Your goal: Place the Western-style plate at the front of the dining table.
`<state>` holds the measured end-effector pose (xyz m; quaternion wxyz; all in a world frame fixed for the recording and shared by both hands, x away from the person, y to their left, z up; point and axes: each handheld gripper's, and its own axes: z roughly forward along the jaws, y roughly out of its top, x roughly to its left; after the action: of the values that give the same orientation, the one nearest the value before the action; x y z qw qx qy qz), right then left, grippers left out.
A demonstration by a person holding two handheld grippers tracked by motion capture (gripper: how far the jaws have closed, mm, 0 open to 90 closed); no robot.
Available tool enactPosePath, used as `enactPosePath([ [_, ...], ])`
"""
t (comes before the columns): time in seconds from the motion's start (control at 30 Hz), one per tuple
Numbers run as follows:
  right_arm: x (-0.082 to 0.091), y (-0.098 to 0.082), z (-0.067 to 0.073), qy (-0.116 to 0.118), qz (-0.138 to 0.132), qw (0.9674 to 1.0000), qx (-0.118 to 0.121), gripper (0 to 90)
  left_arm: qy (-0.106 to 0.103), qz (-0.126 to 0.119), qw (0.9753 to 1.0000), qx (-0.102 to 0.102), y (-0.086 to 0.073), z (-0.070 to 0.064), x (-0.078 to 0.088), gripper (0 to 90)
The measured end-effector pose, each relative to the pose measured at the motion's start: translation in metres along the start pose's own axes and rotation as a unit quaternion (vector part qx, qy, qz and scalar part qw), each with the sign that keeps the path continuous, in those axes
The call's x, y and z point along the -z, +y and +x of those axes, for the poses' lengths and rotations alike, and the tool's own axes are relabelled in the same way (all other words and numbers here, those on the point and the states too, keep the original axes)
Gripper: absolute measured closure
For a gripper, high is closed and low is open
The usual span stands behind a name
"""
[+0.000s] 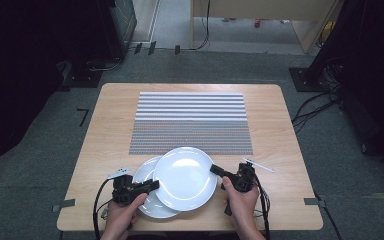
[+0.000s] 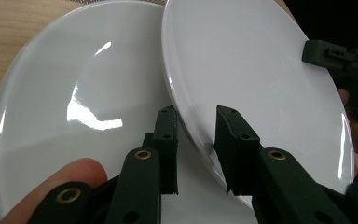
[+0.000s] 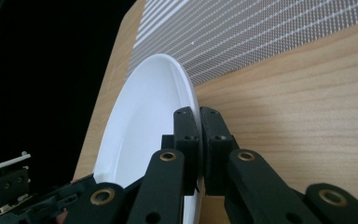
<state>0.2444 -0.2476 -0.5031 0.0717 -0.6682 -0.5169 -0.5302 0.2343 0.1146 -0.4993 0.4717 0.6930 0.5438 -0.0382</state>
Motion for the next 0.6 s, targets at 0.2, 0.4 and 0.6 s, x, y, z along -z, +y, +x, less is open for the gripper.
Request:
enactPosePath([
  [0.2, 0.001, 0.01, 0.007, 0.007, -0.007, 0.9999, -0.001, 87.0, -0.009, -0.012, 0.9999, 0.001, 0.012, -0.002, 0.004, 71.7],
  [0.4, -0.001, 0.021, 0.014, 0.016, -0.013, 0.9998, -0.003, 87.0, -0.008, -0.027, 0.9996, 0.002, 0.027, -0.005, 0.007, 72.4],
  [0.6, -0.006, 0.037, 0.02, 0.022, -0.019, 0.9996, -0.007, 87.0, -0.005, -0.036, 0.9993, 0.0, 0.048, -0.006, 0.007, 72.8],
])
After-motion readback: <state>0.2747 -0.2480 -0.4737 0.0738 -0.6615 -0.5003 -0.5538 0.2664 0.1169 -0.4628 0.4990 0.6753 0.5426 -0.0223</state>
